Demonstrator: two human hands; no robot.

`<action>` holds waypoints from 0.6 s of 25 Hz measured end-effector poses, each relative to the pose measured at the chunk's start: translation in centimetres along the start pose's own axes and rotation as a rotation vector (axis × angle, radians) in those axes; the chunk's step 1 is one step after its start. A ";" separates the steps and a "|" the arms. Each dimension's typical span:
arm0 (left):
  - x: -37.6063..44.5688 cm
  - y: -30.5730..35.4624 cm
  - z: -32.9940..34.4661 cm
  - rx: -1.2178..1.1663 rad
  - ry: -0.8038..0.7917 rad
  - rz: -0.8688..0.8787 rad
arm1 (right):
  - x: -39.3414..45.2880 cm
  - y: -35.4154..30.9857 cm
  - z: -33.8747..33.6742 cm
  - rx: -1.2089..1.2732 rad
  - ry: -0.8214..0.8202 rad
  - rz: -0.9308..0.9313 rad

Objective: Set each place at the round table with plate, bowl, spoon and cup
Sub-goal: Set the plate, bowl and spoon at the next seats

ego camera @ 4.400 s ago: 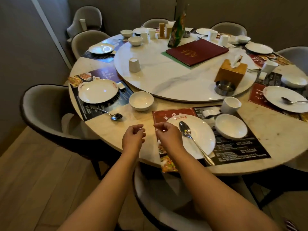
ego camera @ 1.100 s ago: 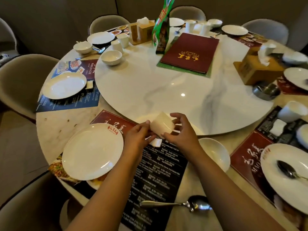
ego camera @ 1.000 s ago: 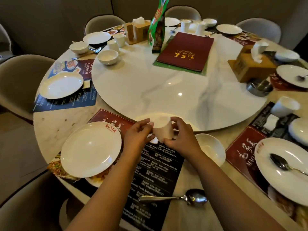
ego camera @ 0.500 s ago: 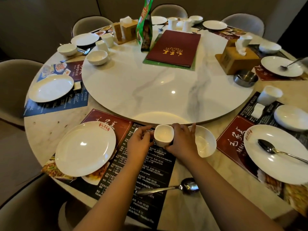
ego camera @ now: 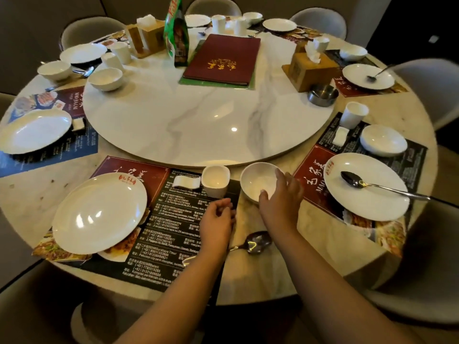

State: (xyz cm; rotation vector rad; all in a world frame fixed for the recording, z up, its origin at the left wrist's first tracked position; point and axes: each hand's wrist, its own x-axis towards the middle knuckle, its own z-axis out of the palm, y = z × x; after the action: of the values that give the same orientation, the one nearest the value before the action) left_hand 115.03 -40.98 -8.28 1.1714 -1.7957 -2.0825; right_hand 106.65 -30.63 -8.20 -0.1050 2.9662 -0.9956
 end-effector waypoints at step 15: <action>-2.1 -1.4 -3.0 -0.099 0.037 0.056 | -5.7 -0.1 -1.4 0.582 -0.108 0.299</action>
State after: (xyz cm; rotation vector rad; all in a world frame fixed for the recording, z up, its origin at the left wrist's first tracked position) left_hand 118.90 -41.67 -8.51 1.1140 -1.6691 -2.0788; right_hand 112.25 -29.49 -7.07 0.2699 2.3775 -1.6697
